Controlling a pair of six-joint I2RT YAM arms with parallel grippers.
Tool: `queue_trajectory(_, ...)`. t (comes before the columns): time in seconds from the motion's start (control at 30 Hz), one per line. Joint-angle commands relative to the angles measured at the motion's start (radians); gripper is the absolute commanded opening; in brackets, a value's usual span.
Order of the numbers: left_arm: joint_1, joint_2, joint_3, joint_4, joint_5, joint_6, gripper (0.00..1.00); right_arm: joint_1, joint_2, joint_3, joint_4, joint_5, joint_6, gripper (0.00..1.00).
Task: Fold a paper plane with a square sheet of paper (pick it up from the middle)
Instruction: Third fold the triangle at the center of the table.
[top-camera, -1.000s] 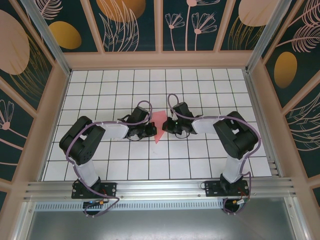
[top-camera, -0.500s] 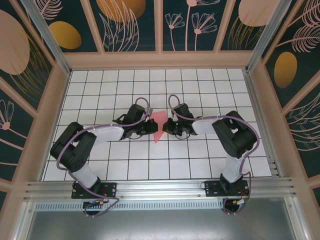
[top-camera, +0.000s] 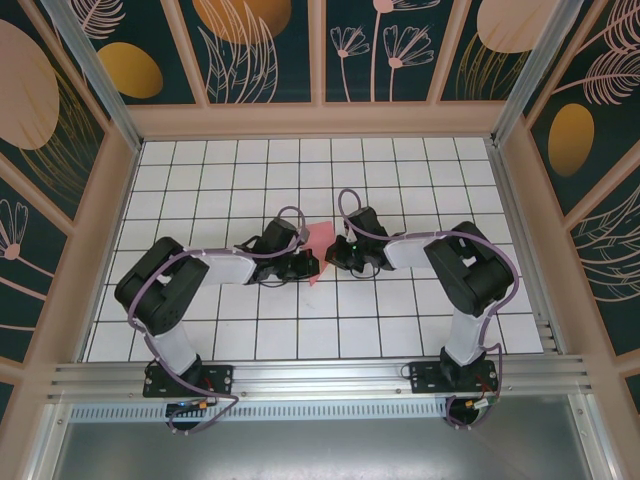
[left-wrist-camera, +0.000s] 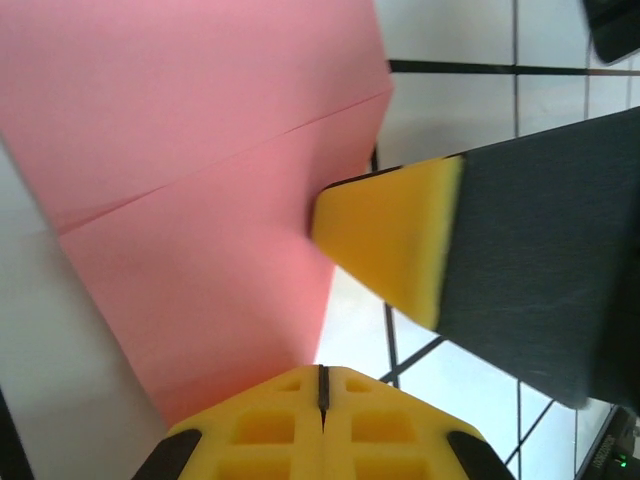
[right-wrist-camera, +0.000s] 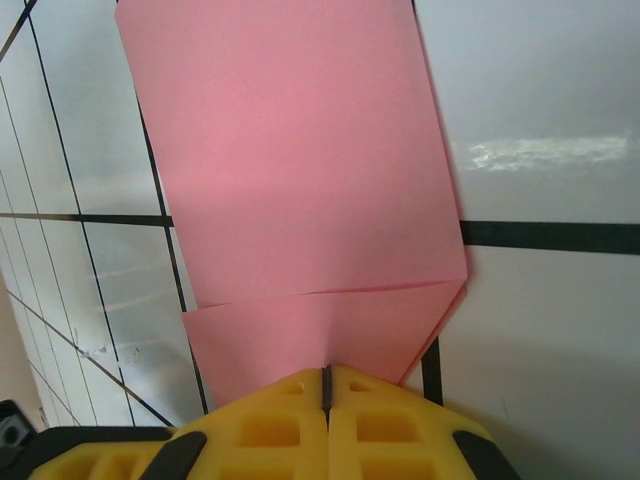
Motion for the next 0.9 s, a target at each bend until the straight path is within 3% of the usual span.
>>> queue_trajectory(0.0, -0.006, 0.021, -0.009, -0.002, 0.011, 0.009, 0.04, -0.003, 0.057, -0.03, -0.077, 0.043, 0.01, 0.0)
queue_trajectory(0.53, -0.006, 0.012, -0.066, -0.107, 0.022, 0.165, 0.03, -0.006, 0.075, -0.032, -0.092, 0.039, 0.007, 0.0)
queue_trajectory(0.87, -0.008, -0.128, -0.177, -0.139, 0.0, 0.15, 0.03, -0.009, 0.084, -0.031, -0.108, 0.048, 0.005, 0.0)
